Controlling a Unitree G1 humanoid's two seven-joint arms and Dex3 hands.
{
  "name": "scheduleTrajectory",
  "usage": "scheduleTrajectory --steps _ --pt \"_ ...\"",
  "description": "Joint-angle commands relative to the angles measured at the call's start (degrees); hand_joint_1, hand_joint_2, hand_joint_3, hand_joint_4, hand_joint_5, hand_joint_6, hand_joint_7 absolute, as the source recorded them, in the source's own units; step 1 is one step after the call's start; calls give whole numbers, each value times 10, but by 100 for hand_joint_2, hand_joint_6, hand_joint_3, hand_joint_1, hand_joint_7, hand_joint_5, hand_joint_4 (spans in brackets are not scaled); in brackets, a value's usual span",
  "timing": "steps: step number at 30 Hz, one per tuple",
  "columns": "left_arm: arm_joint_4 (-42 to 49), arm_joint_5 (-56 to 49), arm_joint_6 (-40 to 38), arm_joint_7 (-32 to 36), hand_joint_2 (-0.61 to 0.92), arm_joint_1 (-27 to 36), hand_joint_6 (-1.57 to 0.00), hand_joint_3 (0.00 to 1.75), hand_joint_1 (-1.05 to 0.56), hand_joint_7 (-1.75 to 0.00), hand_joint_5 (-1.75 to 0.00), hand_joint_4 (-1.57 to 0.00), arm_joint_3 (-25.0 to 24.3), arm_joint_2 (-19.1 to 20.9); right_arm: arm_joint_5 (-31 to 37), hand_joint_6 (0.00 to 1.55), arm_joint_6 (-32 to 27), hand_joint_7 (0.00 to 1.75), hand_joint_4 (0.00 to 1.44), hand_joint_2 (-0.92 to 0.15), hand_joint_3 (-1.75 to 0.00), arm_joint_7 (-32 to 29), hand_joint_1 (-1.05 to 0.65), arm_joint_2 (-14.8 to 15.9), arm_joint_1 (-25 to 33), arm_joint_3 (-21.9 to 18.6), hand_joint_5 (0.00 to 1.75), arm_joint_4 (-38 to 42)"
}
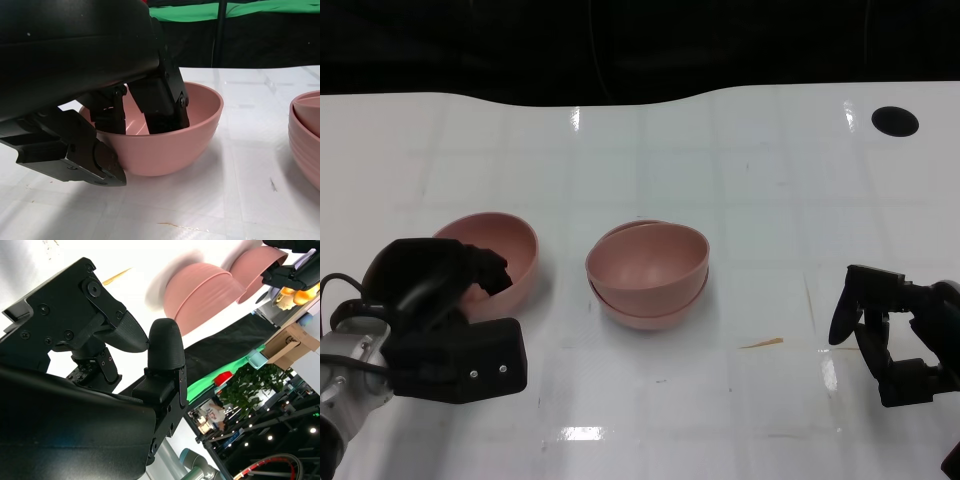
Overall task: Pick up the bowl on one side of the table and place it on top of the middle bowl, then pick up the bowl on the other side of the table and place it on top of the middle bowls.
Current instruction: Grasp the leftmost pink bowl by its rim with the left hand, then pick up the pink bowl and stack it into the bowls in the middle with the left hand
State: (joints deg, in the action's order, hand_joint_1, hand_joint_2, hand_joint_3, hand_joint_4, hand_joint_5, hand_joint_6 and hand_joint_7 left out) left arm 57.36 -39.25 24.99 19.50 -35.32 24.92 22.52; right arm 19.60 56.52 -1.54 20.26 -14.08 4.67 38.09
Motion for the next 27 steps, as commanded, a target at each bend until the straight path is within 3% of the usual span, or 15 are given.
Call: scheduleTrajectory --steps 1,27 --pt "0 0 -4 15 86 13 -82 1 32 -137 -174 -75 0 2 -1 69 0 166 89 -43 -149 -1 -3 9 3 -1 175 -4" --pt "-106 32 -4 -26 83 47 -86 2 36 -145 -175 -84 -38 27 -5 70 1 167 89 -41 -149 4 -1 12 3 -1 175 -1"
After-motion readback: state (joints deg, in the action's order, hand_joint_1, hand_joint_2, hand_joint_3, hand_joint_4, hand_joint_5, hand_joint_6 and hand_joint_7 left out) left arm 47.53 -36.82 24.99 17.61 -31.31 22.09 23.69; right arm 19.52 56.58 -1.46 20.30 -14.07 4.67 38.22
